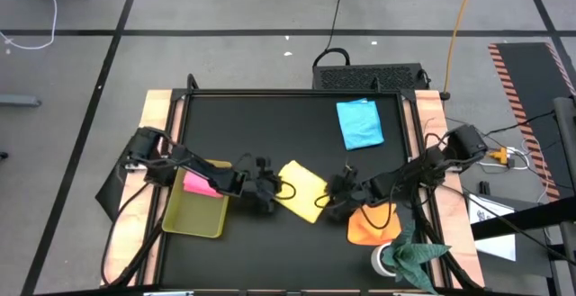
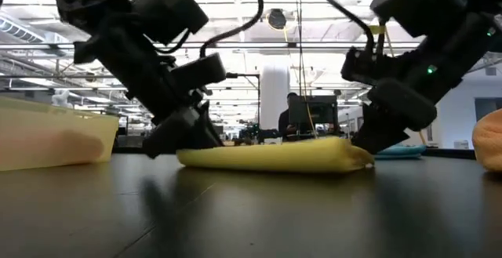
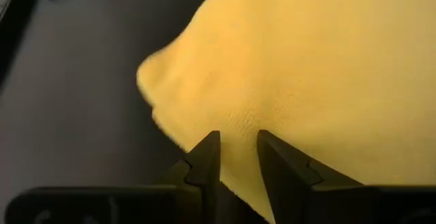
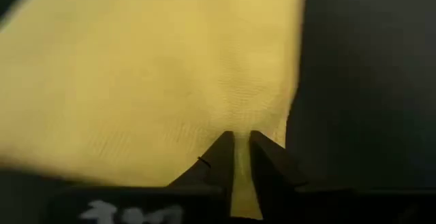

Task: Fold microfiber towels
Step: Fold the yellow microfiber towel

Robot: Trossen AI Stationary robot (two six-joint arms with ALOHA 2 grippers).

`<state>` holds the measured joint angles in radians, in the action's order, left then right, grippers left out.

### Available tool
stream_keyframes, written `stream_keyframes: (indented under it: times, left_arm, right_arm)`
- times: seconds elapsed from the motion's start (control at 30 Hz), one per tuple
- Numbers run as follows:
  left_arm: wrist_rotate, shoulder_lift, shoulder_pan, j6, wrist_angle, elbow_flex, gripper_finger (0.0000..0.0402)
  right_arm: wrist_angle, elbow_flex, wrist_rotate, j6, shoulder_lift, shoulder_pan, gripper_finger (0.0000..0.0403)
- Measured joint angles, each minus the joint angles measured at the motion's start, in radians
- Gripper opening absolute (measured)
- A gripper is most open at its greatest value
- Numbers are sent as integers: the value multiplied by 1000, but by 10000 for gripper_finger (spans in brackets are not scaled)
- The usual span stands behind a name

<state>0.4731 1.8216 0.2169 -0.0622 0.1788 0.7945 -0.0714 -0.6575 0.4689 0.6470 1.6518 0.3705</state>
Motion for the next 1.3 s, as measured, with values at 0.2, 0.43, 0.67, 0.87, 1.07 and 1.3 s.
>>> stream_keyframes:
  times: [0.2,0.43,0.67,0.87,1.07,1.3]
  left_arm:
    - [10,-140,7,-70,-76,7,102]
    - [-194,-172,1,-2,-8,11,101]
    - [-387,-62,-5,2,76,11,101]
    - [-365,30,-22,-4,98,13,101]
    - [-364,53,-36,-8,114,14,101]
    - [-364,53,-37,-111,124,13,101]
  right_arm:
    - [-203,2,-35,35,41,86,11]
    - [-301,4,21,-111,-9,106,9]
    - [-236,3,0,-173,6,65,9]
    - [-88,2,2,-59,0,54,8]
    - [-56,2,3,-69,-33,56,50]
    - [-159,0,-17,-167,-88,54,153]
